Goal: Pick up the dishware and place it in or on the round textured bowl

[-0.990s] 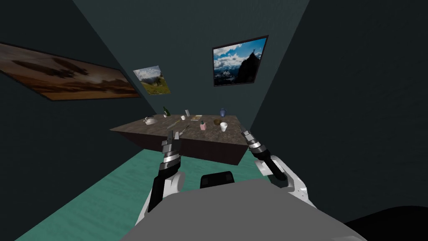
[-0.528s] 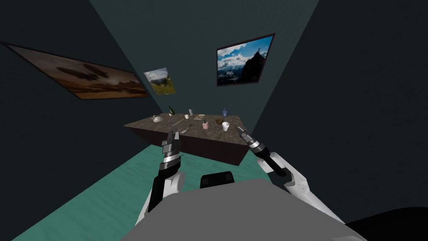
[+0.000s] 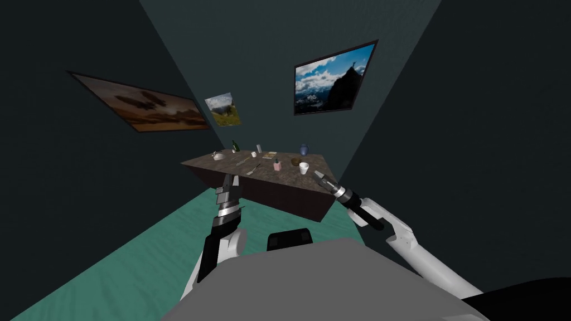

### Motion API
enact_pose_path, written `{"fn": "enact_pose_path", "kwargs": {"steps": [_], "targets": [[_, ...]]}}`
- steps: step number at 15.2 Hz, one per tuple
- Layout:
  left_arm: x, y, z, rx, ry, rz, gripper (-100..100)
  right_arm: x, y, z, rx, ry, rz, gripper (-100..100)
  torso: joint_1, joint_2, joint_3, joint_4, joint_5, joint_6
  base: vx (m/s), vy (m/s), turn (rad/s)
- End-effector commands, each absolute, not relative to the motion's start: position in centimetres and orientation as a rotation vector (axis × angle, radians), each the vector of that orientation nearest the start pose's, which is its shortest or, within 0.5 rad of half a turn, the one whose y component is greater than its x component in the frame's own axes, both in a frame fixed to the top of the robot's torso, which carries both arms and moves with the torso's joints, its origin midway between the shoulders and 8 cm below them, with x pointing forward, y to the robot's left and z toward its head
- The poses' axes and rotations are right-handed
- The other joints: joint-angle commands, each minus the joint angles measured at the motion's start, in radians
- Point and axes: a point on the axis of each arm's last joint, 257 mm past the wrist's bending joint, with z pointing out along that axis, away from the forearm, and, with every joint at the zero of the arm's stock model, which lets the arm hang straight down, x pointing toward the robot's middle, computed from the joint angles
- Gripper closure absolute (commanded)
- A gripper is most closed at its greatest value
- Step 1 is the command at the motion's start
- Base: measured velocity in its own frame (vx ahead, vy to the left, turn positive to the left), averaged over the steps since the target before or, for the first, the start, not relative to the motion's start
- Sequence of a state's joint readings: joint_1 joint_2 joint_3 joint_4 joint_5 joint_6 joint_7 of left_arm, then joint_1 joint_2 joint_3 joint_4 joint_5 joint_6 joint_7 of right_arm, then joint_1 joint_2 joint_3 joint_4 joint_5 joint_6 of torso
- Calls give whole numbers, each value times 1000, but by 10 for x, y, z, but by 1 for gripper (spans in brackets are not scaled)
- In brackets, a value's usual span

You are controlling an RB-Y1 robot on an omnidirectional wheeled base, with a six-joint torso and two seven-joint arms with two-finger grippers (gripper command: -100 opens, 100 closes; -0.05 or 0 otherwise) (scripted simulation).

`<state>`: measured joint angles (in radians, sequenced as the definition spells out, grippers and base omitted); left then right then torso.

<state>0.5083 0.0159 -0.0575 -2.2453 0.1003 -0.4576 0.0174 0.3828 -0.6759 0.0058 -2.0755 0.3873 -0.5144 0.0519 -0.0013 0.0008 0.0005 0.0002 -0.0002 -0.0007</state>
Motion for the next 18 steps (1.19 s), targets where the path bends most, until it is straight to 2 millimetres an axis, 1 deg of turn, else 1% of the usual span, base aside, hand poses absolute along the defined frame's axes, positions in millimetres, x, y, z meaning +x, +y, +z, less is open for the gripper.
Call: {"fn": "enact_pose_path", "kwargs": {"steps": [1, 2, 3, 5, 6, 8, 9, 11, 12, 14, 15, 17, 18], "targets": [[358, 273, -3, -796, 619, -1415, 0, 386, -214, -81, -219, 1368, 870, -100, 0, 0, 0, 0, 0, 0, -18, -6, 182], [358, 273, -3, -796, 619, -1415, 0, 386, -214, -81, -226, 1372, 868, -100, 0, 0, 0, 0, 0, 0, -12, -7, 79], [358, 273, -3, -796, 619, -1415, 0, 388, -215, -94, -285, 1409, 838, -100, 0, 0, 0, 0, 0, 1, -12, -4, 187], [358, 273, -3, -796, 619, -1415, 0, 387, -216, -95, -310, 1423, 829, -100, 0, -1, 0, 0, 0, 0, -9, -9, 130], [358, 273, -3, -796, 619, -1415, 0, 389, -219, -109, -369, 1460, 797, -100, 0, -1, 0, 0, 0, 1, -5, -6, 186], [358, 273, -3, -796, 619, -1415, 0, 388, -221, -110, -395, 1474, 787, -100, 0, -1, -1, 0, 0, 0, -4, -10, 130], [358, 273, -3, -796, 619, -1415, 0, 389, -225, -124, -454, 1512, 753, -100, 0, -1, -1, 0, 0, 1, -1, -6, 197], [358, 273, -3, -796, 619, -1415, 0, 388, -227, -126, -480, 1525, 741, -100, 0, -2, -1, 0, 0, 0, 1, -11, 154], [358, 273, -3, -796, 619, -1415, 0, 389, -233, -140, -541, 1565, 704, -100, 0, -2, -1, 0, 0, 1, 6, -8, 195], [358, 273, -3, -796, 619, -1415, 0, 389, -236, -141, -565, 1577, 692, -100, 0, -2, -1, 0, 0, 0, 6, -13, 147], [358, 273, -3, -796, 619, -1415, 0, 389, -244, -155, -625, 1617, 653, -100, 0, -2, -1, 0, 0, 1, 8, -5, 238], [358, 273, -3, -796, 619, -1415, 0, 389, -247, -156, -649, 1627, 641, -100, 0, -3, -2, -1, 0, 0, 10, -11, 143], [358, 273, -3, -796, 619, -1415, 0, 389, -258, -170, -709, 1667, 599, -100, 0, -3, -1, -1, 0, 1, 14, -6, 194]]}}
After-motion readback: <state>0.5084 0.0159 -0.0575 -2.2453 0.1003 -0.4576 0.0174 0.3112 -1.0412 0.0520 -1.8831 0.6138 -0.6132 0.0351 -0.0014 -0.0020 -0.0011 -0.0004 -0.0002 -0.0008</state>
